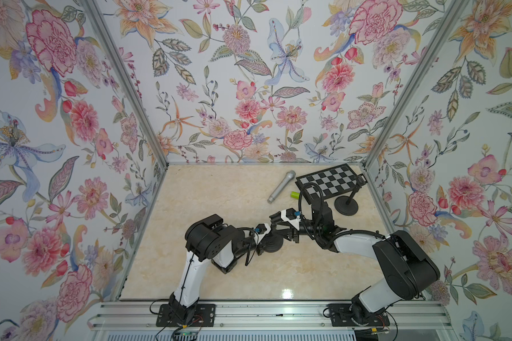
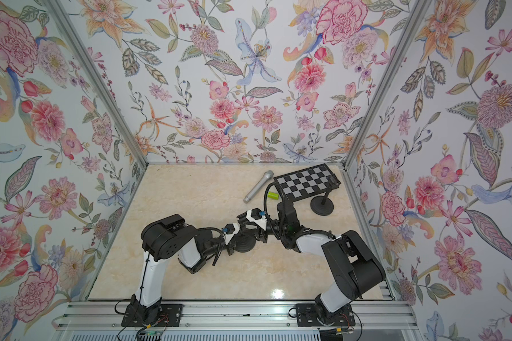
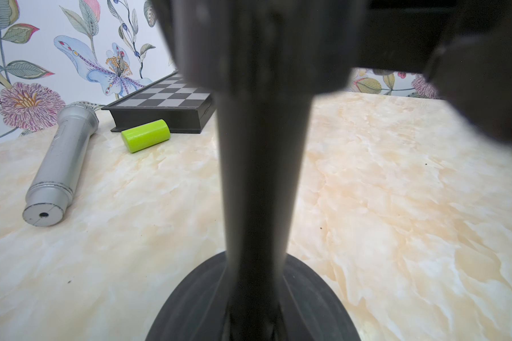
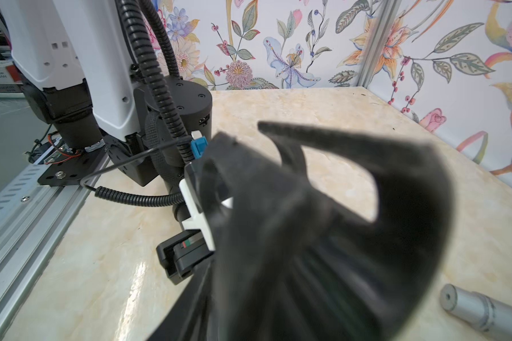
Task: Assemble a microphone stand
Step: Screw the microphone stand pole into the microphone stand base.
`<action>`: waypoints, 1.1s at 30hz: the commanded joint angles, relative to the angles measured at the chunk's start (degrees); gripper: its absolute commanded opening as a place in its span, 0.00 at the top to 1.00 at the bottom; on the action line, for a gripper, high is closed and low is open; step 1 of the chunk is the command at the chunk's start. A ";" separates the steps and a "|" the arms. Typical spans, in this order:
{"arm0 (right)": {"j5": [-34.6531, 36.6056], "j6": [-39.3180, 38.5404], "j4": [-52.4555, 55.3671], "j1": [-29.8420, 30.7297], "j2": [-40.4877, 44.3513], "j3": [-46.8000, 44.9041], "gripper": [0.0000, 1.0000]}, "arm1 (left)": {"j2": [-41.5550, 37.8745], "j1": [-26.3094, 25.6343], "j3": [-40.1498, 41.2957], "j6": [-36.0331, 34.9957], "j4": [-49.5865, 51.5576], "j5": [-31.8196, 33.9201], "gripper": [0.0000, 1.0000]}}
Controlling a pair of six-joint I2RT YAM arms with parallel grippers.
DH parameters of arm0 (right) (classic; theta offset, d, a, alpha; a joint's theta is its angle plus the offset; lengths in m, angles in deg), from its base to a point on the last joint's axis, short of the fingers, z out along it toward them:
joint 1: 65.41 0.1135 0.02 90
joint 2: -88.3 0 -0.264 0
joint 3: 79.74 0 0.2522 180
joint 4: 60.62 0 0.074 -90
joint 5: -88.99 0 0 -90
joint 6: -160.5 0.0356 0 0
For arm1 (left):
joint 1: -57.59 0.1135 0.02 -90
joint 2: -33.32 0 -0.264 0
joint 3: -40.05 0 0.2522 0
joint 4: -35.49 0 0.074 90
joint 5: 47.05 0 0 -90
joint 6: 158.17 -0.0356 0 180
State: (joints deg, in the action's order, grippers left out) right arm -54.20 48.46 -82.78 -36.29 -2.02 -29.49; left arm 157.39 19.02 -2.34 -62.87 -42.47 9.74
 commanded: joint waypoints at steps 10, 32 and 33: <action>15.12 14.74 -19.30 0.95 0.10 -7.09 1.00 | 3.22 0.61 -0.66 1.17 -13.74 0.97 0.71; 22.01 17.89 -33.08 9.62 0.84 -16.87 0.53 | 3.09 -0.48 -0.03 -2.11 -13.70 3.90 0.78; 18.14 16.84 -31.69 8.42 1.44 -16.30 0.52 | 2.98 -0.37 0.12 -2.63 -13.72 4.02 0.78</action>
State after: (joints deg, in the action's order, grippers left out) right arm -14.51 68.13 -116.22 -25.16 -3.11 -45.90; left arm 158.31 18.58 -3.76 -61.23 -42.54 12.08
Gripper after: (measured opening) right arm 0.474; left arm 0.224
